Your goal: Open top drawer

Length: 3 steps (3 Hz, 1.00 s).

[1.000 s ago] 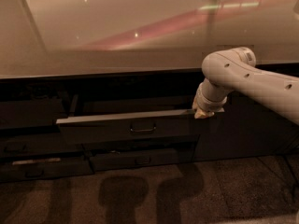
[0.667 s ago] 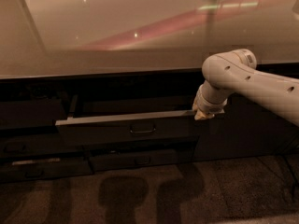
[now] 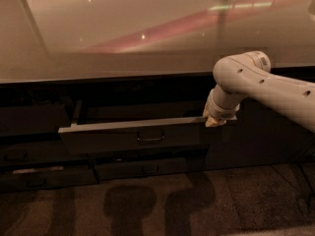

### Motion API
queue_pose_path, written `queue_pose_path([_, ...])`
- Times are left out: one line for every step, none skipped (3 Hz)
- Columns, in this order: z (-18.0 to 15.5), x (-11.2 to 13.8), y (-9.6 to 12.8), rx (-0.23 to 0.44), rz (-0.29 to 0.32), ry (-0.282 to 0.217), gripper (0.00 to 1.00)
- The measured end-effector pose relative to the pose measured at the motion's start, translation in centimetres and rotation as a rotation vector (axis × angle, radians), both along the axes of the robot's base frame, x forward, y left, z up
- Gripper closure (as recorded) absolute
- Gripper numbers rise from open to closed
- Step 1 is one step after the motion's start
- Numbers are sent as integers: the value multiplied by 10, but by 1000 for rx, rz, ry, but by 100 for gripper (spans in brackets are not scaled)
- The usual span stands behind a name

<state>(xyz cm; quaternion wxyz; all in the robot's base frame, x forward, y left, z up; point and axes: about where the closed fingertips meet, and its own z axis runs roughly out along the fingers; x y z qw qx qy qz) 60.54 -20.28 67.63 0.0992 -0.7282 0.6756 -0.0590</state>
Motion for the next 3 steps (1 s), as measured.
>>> queue_pose_path([14,-6,0,2,5,-32,100])
queue_pose_path([15,-6,0,2,5,-32,100])
queue_pose_path([18,-6,0,2,4,-32,100])
